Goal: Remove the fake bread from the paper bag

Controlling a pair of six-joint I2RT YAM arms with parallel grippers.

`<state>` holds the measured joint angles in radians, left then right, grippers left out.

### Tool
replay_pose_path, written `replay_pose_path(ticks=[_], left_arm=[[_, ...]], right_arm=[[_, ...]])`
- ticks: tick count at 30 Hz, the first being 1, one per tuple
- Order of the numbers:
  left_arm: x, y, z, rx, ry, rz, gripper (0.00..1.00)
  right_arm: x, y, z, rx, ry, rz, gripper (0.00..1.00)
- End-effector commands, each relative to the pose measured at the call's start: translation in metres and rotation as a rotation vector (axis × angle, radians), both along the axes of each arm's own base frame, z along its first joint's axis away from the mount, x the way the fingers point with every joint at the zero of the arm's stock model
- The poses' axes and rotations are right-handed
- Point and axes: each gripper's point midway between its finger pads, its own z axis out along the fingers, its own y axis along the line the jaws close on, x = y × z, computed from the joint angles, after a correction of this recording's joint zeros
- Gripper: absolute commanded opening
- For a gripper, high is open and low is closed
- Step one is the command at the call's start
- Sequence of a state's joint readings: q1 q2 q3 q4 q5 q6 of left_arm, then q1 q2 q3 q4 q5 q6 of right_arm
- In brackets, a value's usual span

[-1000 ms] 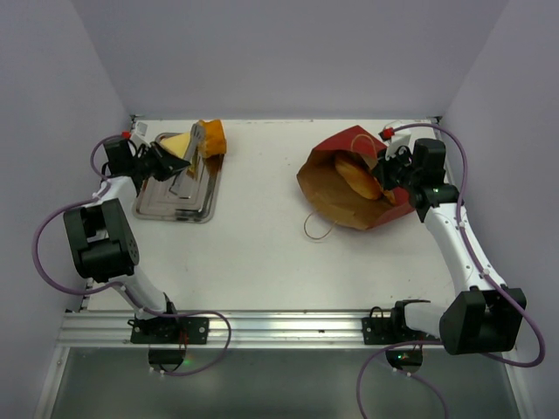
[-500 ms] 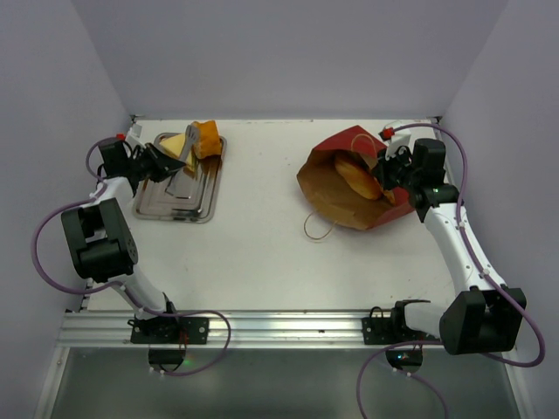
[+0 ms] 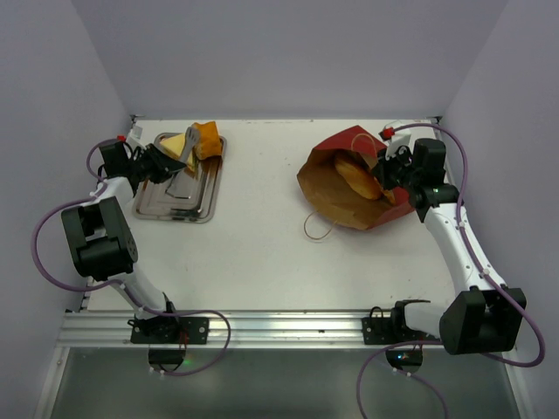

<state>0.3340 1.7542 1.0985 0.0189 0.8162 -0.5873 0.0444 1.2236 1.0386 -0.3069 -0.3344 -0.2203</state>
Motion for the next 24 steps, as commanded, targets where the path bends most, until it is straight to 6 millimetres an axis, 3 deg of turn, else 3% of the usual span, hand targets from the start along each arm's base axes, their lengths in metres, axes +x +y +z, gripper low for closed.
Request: replay_pose_path(ticks=[1,11,24], left_arm=[[0.005,0.004,0.015,0.006,-0.044,-0.009,0.26],[0.000,0.002,0.028,0.005,-0.071,-0.011,0.37],[-0.006,0.016,0.041,0.095,-0.056,0.079,0.40]], right_arm=[[0.001,0.005,0.002,0.029,-0.009,0.014,0.00],[0.000,0.005,0.003,0.031,-0.010,0.015,0.00],[-0.001,0.004,0.005,0.031,-0.016,0.014,0.00]])
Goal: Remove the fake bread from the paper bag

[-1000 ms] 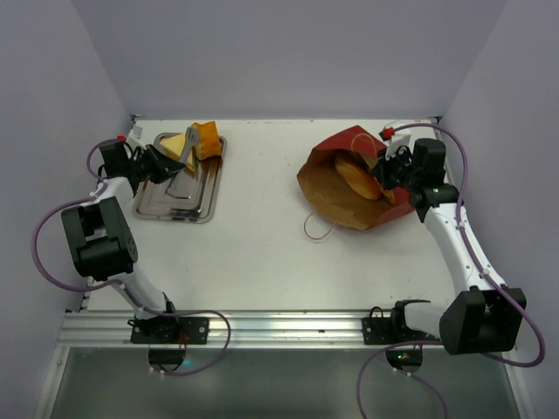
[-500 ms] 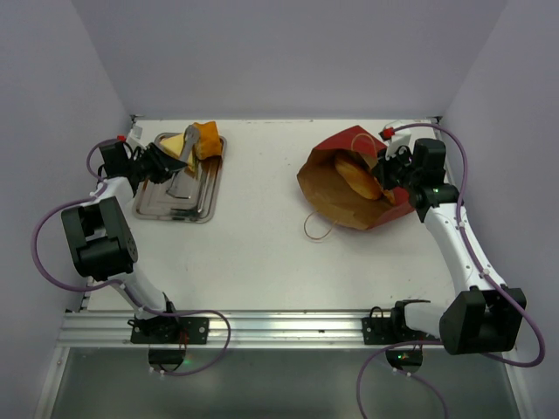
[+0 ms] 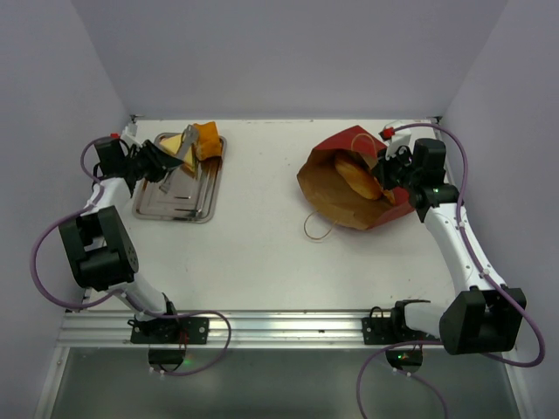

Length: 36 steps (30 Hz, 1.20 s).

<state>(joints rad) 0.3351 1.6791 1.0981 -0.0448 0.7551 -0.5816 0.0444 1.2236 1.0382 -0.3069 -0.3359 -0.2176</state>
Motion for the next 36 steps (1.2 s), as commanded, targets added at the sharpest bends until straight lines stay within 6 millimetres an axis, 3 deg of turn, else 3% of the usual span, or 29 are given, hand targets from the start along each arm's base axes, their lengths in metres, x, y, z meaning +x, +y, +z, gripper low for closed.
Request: replay_pose_path(ticks=[1,10,20,31,36], left_arm=[[-0.001,0.012,0.023,0.059,-0.046,0.034,0.40],[-0.003,0.016,0.021,0.080,-0.034,0.050,0.41],[-0.005,0.016,0.041,0.084,-0.090,0.059,0.44],[-0.008,0.015,0.049,0.087,-0.107,0.057,0.45],[-0.017,0.005,0.068,0.069,-0.159,0.018,0.43]], right_arm=[[-0.001,0.004,0.005,0.029,-0.019,0.015,0.00],[-0.001,0.004,0.006,0.029,-0.022,0.013,0.00],[-0.001,0.003,0.007,0.029,-0.023,0.010,0.00],[-0.002,0.004,0.008,0.029,-0.026,0.012,0.00],[-0.002,0.004,0.007,0.028,-0.022,0.012,0.00]])
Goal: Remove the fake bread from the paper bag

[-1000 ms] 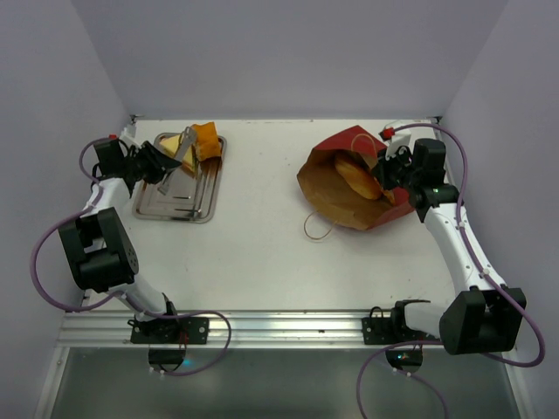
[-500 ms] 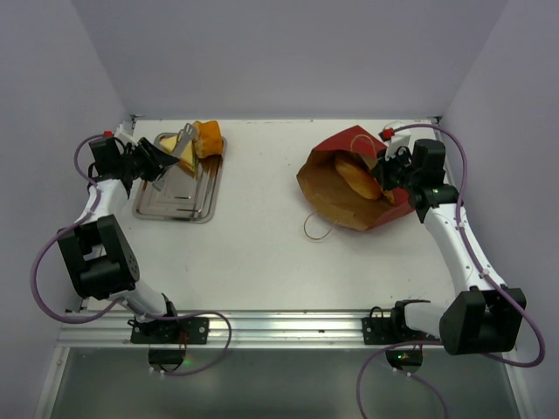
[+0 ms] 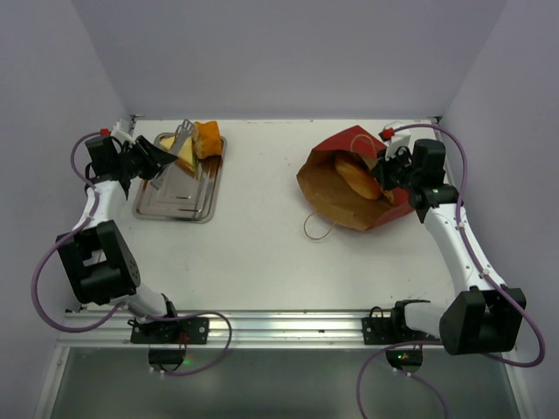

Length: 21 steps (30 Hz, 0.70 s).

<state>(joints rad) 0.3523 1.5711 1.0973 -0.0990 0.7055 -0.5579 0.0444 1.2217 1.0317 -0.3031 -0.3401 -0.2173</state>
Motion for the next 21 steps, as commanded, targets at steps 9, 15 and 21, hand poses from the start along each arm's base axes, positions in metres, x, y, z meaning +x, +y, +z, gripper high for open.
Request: replay_pose_path(ticks=[9,15,21], left_arm=[[-0.051,-0.101,0.072,-0.006,-0.211,-0.285,0.40],[-0.109,-0.189,0.054,-0.041,-0.173,-0.494,0.40],[-0.168,-0.238,0.027,-0.093,-0.100,-0.625,0.39]], right_arm=[[-0.001,0.003,0.010,0.019,-0.026,0.018,0.00],[-0.005,0.004,0.010,0.002,-0.025,0.047,0.00],[-0.008,0.005,0.004,-0.020,-0.016,0.071,0.00]])
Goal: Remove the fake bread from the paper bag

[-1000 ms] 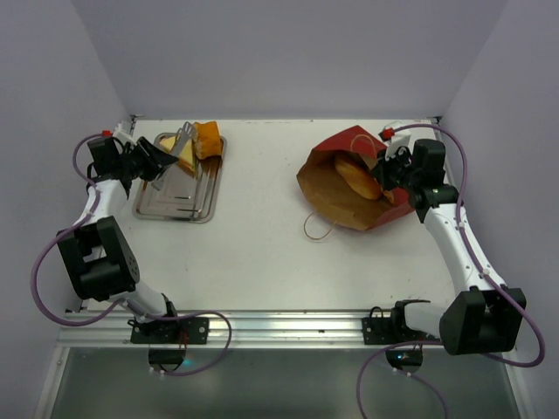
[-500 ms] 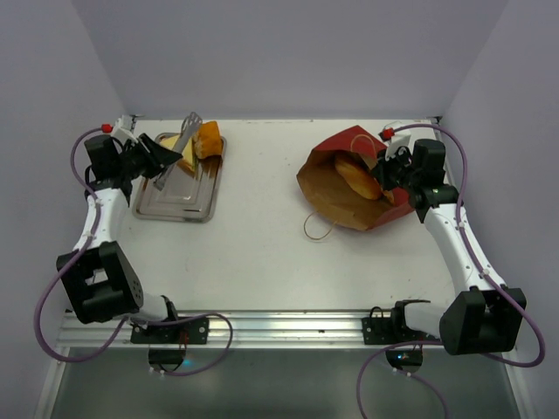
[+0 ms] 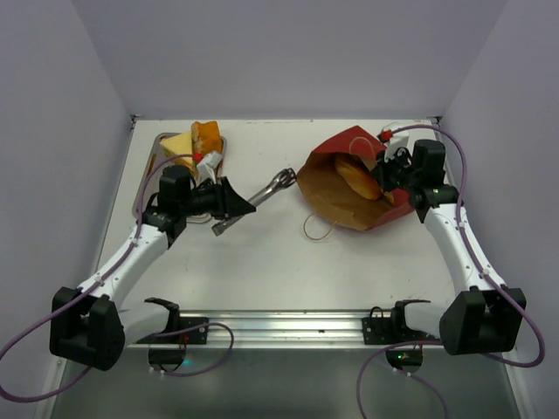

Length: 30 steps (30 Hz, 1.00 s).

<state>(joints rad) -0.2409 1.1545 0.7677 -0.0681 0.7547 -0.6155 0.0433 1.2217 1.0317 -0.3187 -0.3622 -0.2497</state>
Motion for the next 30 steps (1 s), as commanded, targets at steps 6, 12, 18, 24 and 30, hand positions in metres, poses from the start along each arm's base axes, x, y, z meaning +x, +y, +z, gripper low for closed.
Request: replay_pose_path(ticks=[6,12,18,24,30], left_arm=[[-0.029,-0.047,0.007,-0.115,0.016,-0.068,0.39],[-0.020,-0.092,0.010,-0.191,0.048,-0.090,0.39],[0.010,-0.140,-0.009,-0.195,0.132,-0.066,0.40],[0.040,-0.172,-0.020,-0.230,0.198,-0.018,0.41],[0.062,-0.187,-0.049,-0.231,0.292,0.047,0.42]], right_arm=[[-0.007,0.004,0.001,-0.015,-0.012,0.059,0.00],[-0.009,0.005,-0.002,-0.019,-0.008,0.067,0.01],[-0.010,0.007,-0.004,-0.009,-0.005,0.075,0.01],[-0.012,0.009,-0.006,0.000,-0.004,0.080,0.01],[-0.011,0.010,-0.008,0.009,0.001,0.082,0.01]])
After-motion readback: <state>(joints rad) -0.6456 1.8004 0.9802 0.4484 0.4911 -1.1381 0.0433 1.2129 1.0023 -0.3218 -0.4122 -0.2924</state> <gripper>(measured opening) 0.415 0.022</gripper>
